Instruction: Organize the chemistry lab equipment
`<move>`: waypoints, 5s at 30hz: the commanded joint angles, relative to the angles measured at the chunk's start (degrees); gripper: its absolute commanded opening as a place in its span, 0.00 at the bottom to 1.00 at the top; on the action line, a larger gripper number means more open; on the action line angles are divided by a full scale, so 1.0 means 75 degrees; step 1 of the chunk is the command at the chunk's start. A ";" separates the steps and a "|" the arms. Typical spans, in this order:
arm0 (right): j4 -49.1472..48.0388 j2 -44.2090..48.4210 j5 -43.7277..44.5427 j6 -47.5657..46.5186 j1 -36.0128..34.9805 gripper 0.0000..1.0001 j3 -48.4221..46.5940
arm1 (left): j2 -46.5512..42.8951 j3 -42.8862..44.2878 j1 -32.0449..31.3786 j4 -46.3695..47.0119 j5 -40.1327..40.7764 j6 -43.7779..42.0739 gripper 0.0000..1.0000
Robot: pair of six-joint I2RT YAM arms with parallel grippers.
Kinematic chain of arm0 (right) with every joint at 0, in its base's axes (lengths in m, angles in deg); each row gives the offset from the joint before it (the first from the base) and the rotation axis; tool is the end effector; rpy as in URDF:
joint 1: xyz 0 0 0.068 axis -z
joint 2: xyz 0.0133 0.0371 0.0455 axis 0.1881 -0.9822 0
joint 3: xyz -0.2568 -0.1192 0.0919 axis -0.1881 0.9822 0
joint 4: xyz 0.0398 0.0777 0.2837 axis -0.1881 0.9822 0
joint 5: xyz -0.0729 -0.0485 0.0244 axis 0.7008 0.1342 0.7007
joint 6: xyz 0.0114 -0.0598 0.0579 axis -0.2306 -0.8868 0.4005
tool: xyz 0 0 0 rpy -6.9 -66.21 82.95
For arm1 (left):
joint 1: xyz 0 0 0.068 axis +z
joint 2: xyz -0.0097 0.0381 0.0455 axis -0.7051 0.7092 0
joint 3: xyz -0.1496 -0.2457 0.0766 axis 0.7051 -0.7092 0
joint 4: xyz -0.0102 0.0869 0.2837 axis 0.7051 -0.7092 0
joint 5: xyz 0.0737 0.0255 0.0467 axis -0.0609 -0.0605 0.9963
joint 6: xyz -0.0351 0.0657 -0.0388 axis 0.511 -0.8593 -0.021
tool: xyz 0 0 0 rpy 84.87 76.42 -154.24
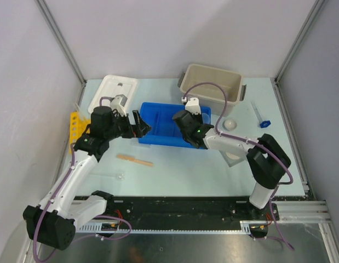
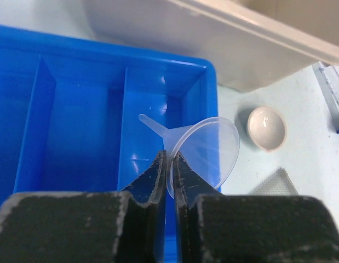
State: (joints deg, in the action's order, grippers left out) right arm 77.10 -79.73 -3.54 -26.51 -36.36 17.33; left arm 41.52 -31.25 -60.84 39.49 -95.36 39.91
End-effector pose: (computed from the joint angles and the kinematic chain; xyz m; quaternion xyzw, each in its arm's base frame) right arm 0.3335 0.2746 0.2360 -0.0333 0.8331 -0.1368 0.5349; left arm 0.2573 -0.0994 0.3204 0.0453 0.8496 -0.3004 0.4311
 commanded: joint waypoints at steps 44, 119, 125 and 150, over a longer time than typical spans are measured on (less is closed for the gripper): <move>0.2104 0.0883 -0.3043 0.1115 0.0392 0.48 -0.0047 | -0.0193 -0.0045 -0.0112 0.0230 0.0233 0.0154 0.99; 0.4494 -0.4240 -0.6165 -0.3410 0.7748 0.48 -0.5093 | -0.0208 0.0140 -0.0293 0.0098 0.0572 -0.0140 0.99; 0.4524 -0.4008 -0.5931 -0.3078 0.7595 0.36 -0.4943 | -0.0228 0.0146 -0.0295 0.0091 0.0541 -0.0130 1.00; 0.5173 -0.1170 -0.5864 -0.1685 0.7233 0.26 -0.3617 | -0.0458 0.0108 -0.0300 0.0093 0.0531 -0.0107 1.00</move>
State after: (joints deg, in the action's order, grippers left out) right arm 114.06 -97.65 -47.89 -41.57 19.96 -10.82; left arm 39.71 -31.27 -63.07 39.16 -91.19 39.71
